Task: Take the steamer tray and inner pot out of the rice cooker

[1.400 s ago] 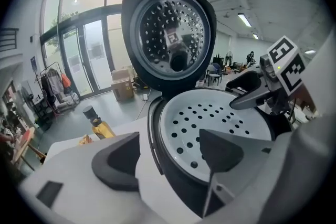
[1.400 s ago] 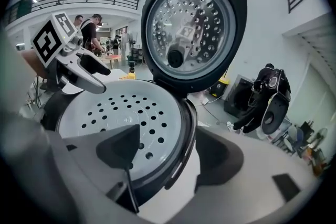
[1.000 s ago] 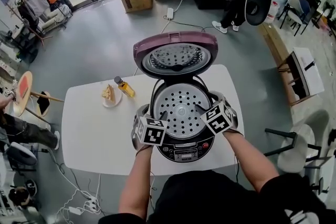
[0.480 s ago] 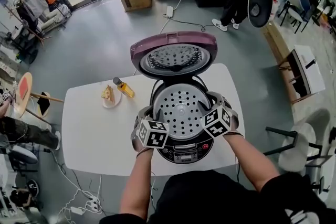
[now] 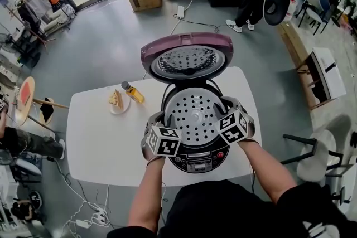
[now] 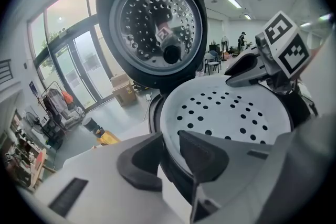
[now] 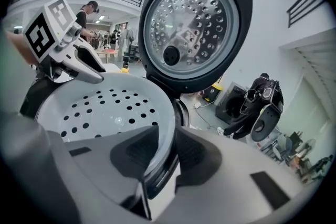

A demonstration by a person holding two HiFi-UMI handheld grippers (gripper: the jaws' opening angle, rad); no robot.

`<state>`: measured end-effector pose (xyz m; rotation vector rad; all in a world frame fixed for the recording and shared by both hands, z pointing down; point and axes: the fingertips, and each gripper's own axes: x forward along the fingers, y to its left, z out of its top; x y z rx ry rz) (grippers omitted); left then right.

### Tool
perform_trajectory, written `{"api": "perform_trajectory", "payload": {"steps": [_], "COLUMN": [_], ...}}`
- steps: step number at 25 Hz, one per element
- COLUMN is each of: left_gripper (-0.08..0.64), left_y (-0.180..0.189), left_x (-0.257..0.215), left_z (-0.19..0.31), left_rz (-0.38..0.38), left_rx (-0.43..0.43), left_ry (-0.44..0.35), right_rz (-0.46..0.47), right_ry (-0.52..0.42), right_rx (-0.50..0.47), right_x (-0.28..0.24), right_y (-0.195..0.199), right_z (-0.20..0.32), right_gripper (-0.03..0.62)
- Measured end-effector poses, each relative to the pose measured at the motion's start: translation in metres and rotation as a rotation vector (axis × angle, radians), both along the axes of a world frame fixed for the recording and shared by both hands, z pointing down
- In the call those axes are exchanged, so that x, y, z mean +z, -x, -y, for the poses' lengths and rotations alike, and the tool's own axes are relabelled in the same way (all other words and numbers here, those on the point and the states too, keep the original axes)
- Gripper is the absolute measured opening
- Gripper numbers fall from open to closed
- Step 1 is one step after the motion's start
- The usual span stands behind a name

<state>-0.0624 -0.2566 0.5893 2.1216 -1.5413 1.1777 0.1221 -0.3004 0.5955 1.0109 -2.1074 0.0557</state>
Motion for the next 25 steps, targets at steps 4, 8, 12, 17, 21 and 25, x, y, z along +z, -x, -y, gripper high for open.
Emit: {"api": "perform_trajectory", "payload": {"steps": [4,8,12,17,21,25], "left_gripper": [0.102,0.103,0.106,0.106,0.106,0.106], "left_y": [0.0012,0.0013,0.0005,0.0001,0.0010,-0.0004], "left_x": [-0.0009,-0.0028,-0.0039,-0.0056,-0.0069,-0.0089], "left_z": [0.0011,0.0000,-0.0015,-0.0015,-0.0020,-0.0035], "left_rz": [0.001,0.006,-0.001,-0.008,-0.007,-0.005], "left_rx": [0.003,0.009,0.020,0.025,0.025,0.028], "left_ry": [-0.007,-0.011,-0.011,-0.015,-0.020,-0.027], "right_rz": [-0.031,-0.055,-0.049,-0.034,-0.039,-0.040], "right_ry": [-0.038,-0.064,-0.068,-0.068,-0.082,-0.107], "right_rx": [-0.013,-0.019,-0.022,-0.026,-0.034,-0.042], "right_x": [-0.0017,-0.0034,-0.0047,-0.0065,-0.0072,-0.0103], "right_y": [0.0018,0.0025,0.0022,0.0017,0.0029,0.0029], "right_z": [0.0006,0.0004,0.0000,-0.0005,-0.0010,-0.0027], "right_gripper": [0.098,0.098,0.098,0.098,0.100,0.100]}}
